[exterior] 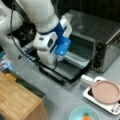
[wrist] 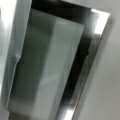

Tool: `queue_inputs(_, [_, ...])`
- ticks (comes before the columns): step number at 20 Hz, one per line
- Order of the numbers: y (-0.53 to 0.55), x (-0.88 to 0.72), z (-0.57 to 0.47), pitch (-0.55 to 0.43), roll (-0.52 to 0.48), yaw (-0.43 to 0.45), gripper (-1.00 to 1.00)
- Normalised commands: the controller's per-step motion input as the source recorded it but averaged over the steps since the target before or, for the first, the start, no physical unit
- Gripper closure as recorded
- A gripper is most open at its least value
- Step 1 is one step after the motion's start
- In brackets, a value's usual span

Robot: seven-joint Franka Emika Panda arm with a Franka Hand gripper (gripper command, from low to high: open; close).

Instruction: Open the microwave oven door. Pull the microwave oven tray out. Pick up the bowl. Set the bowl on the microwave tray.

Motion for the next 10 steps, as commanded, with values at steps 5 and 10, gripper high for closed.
queue_inputs(5, [-0.06,0.44,0.22,0.239,-0.192,0.080,-1.00])
queue_inputs(10, [-0.03,0.23,0.16,0.244,-0.178,0.018,-1.00])
